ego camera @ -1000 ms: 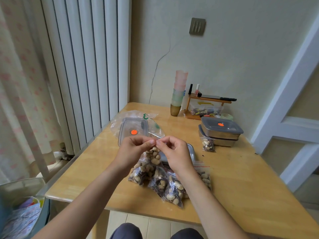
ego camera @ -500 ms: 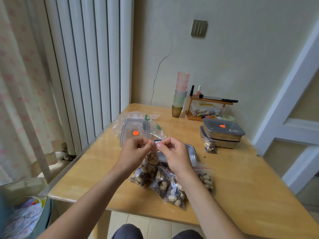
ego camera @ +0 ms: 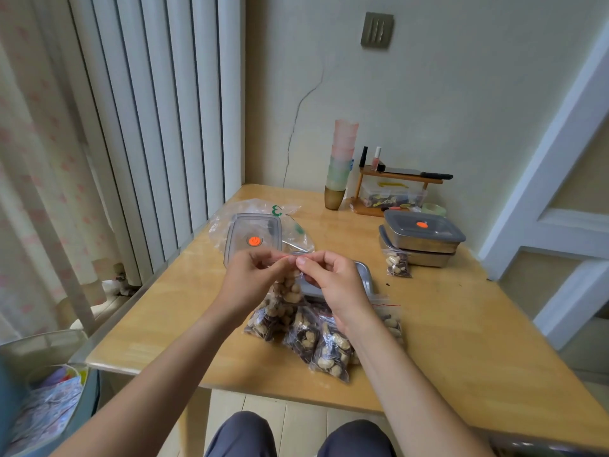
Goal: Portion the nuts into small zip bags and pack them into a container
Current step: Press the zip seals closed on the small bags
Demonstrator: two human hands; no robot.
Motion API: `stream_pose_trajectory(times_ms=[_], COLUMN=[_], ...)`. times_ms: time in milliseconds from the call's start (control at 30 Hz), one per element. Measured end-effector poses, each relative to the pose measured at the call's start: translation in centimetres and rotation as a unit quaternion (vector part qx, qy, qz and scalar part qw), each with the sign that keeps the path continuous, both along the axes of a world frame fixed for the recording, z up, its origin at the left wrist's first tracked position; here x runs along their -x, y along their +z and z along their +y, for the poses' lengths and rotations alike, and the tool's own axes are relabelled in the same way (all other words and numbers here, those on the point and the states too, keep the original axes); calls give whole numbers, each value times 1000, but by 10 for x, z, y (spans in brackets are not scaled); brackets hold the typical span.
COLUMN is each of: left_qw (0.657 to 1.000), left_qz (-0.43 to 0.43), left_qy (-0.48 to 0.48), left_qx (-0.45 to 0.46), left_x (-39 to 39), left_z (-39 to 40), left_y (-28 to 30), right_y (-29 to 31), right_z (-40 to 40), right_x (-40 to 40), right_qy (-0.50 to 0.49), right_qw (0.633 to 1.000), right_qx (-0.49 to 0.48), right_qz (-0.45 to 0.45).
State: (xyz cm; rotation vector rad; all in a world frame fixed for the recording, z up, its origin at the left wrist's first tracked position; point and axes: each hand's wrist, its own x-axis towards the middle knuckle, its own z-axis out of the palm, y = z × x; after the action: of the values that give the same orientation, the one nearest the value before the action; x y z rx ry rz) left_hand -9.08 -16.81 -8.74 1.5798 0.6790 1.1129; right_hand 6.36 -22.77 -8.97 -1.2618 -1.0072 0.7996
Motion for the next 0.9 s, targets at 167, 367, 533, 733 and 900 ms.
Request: stream_pose_trajectory(times_ms=[167, 367, 533, 733, 900], left_qw=[1000, 999, 1000, 999, 1000], left_qz=[-1, -3, 3, -6, 0], left_qy=[-6, -30, -15, -7, -11], left_qx=[-17, -8, 22, 35, 25], left_x=[-2, -3, -6, -9, -11], left_z=[0, 2, 5, 5, 11], left_y=[0, 2, -3, -3, 0], right_y=[1, 2, -1, -2, 3], right_z=[0, 0, 2, 5, 4], right_x=[-3, -7, -6, -8, -14], right_qy=[-3, 9, -22, -40, -26], right_qw=[1000, 1000, 999, 996, 998], right_qx=[-3, -1, -3, -9, -13], right_qz=[3, -4, -45, -76, -64])
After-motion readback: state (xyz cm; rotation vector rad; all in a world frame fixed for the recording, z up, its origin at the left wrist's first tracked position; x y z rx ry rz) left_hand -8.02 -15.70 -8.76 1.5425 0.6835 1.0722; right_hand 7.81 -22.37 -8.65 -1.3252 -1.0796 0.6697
